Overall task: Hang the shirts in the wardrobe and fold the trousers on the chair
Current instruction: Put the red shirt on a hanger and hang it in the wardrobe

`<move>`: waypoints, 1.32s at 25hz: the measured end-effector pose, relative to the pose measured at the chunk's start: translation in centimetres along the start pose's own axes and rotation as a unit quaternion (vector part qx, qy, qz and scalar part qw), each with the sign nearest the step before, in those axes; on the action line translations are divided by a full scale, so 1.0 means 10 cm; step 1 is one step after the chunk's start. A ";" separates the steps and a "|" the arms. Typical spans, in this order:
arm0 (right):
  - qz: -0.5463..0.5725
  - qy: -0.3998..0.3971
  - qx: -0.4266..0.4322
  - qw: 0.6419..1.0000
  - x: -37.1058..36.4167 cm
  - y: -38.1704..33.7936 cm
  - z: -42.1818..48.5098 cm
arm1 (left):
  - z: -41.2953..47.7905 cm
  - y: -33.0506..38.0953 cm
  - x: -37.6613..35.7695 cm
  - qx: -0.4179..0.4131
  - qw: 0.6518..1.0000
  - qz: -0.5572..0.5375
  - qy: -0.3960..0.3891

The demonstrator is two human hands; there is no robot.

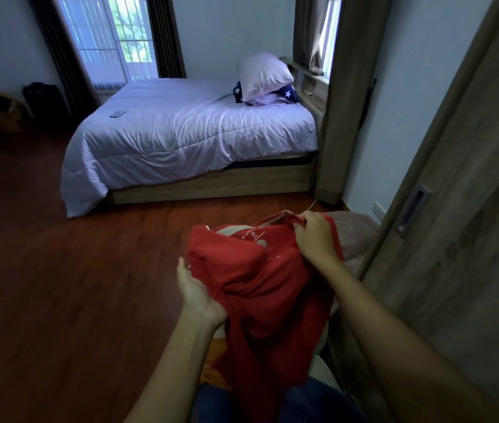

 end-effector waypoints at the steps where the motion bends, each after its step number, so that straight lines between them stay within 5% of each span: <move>1: 0.065 0.007 -0.022 0.998 0.05 0.01 0.00 | -0.02 0.01 -0.01 0.008 1.000 -0.003 -0.007; 4: 0.274 0.031 -0.110 0.955 0.14 0.05 -0.04 | -0.09 0.00 0.02 0.033 0.999 -0.016 -0.030; 7: 0.501 0.033 -0.197 0.842 0.23 0.04 -0.06 | -0.25 0.04 -0.03 0.040 0.998 -0.031 -0.035; 10: 0.604 -0.016 -0.195 0.773 0.41 -0.10 -0.14 | -0.39 0.18 -0.06 -0.075 0.981 0.177 0.023; 13: 0.579 -0.031 -0.146 0.801 0.58 -0.24 -0.32 | -0.71 0.38 -0.33 -0.241 0.923 0.264 -0.142; 15: 0.484 -0.015 -0.094 0.870 0.67 -0.31 -0.42 | -0.91 0.35 -0.52 -0.244 0.885 0.257 -0.303; 17: 0.381 0.002 -0.034 0.924 0.81 -0.40 -0.53 | -0.99 0.28 -0.61 -0.262 0.855 0.258 -0.365; 22: 0.293 0.045 0.073 0.952 1.24 -0.62 -0.81 | -1.01 0.29 -0.74 -0.312 0.843 0.238 -0.368; 30: 0.362 0.197 0.111 0.904 1.89 -0.66 -1.18 | -1.07 0.43 -0.56 -0.388 0.808 0.369 -0.247; 33: 0.381 0.255 0.095 0.884 2.08 -0.59 -1.33 | -1.13 0.63 -0.37 -0.370 0.837 0.301 -0.267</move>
Point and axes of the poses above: each hand's wrist, its own z-axis towards the middle knuckle, its own x-axis out of the back of the hand, y = z × x, the point moved 3 cm from there along z, towards the middle knuckle, and after that the axes turned 6 degrees about -x, right-handed, at the moved point
